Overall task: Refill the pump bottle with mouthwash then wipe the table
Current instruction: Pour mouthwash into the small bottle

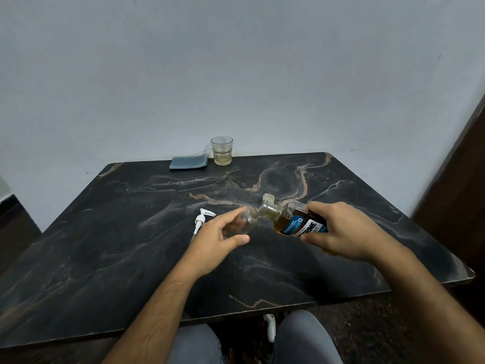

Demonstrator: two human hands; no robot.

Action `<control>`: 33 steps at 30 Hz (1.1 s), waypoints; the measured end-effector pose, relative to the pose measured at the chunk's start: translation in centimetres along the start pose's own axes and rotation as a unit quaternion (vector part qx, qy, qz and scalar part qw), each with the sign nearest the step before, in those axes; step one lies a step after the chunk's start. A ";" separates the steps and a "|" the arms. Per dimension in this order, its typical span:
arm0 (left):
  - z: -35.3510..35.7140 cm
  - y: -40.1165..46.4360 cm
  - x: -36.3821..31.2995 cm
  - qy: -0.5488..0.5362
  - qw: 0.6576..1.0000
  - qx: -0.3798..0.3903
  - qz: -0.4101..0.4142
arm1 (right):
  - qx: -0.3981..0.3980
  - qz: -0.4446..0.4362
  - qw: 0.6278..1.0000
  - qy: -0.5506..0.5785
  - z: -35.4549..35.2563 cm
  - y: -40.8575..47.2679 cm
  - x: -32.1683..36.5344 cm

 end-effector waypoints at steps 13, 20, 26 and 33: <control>-0.1 0.0 0.1 -0.007 1.000 0.004 -0.003 | 0.000 -0.005 0.999 -0.043 -0.7 0.2 0.4; -0.2 0.1 0.3 -0.014 1.000 0.010 -0.010 | 0.000 -0.007 0.999 -0.048 -1.0 0.3 0.5; -0.3 0.1 0.3 -0.012 1.000 0.009 -0.013 | 0.001 -0.013 0.999 -0.045 -0.9 0.4 0.5; -0.3 0.0 0.4 -0.016 1.000 0.009 -0.019 | 0.008 -0.009 0.999 -0.046 -1.1 0.6 0.6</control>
Point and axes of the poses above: each hand's wrist, its own y-axis towards the middle knuckle, its own z-axis out of the palm, x = y × z, the point moved 2 cm from there along y, towards the middle knuckle, and after that the axes turned 15 degrees about -y, right-handed, at the moved point
